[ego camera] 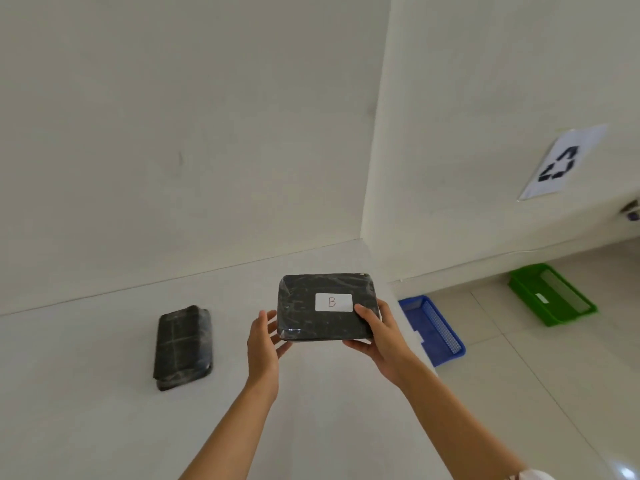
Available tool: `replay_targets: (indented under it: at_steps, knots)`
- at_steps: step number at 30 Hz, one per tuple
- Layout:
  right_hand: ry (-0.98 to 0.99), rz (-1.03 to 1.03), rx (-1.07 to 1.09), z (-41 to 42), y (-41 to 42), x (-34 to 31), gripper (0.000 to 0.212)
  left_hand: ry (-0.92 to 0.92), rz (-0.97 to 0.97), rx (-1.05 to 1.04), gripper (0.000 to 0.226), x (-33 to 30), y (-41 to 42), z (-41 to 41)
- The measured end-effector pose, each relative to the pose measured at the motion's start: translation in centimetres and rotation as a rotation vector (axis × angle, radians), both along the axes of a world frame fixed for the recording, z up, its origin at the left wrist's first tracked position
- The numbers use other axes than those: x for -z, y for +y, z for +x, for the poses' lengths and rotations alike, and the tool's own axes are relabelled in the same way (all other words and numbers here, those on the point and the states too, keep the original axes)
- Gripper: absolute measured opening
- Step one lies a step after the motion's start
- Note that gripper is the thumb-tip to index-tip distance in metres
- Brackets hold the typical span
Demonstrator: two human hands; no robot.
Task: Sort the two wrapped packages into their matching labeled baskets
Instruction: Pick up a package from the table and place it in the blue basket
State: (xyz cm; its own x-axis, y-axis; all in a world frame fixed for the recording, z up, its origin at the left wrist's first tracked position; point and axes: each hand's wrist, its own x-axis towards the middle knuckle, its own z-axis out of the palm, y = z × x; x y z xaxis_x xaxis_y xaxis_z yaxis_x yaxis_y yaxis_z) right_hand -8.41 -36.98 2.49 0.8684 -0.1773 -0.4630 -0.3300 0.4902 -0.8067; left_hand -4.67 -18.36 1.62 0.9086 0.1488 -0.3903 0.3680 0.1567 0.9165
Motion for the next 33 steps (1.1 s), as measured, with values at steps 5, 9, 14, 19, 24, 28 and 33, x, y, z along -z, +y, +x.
replay_targets:
  at_steps: [5, 9, 14, 19, 24, 28, 33]
  knots:
    - [0.015, 0.014, 0.101, -2.2, -7.7, 0.1, 0.035, -0.081, 0.119, 0.111, 0.032, 0.3, -7.8, -1.4]
    - [0.017, -0.010, 0.138, -4.1, -16.1, 0.1, 0.039, -0.125, 0.144, 0.122, 0.026, 0.6, -15.6, -2.7]
    - [0.019, -0.056, 0.148, -6.5, -27.0, -0.6, 0.041, -0.165, 0.202, 0.159, 0.016, 1.0, -26.3, -4.5]
    - [0.045, -0.084, 0.133, -7.1, -35.1, -0.1, 0.039, -0.172, 0.232, 0.201, 0.016, 1.5, -34.9, -5.0]
    - [0.079, -0.062, 0.175, -5.3, -40.9, 3.0, 0.039, -0.170, 0.283, 0.250, 0.014, 4.0, -40.8, -2.5]
    - [0.152, -0.105, 0.205, -3.0, -45.1, 7.4, 0.041, -0.174, 0.403, 0.308, 0.009, 9.1, -44.1, 0.6]
    - [0.228, -0.161, 0.222, 1.2, -49.9, 18.7, 0.044, -0.171, 0.615, 0.332, 0.010, 21.1, -47.2, 5.5]
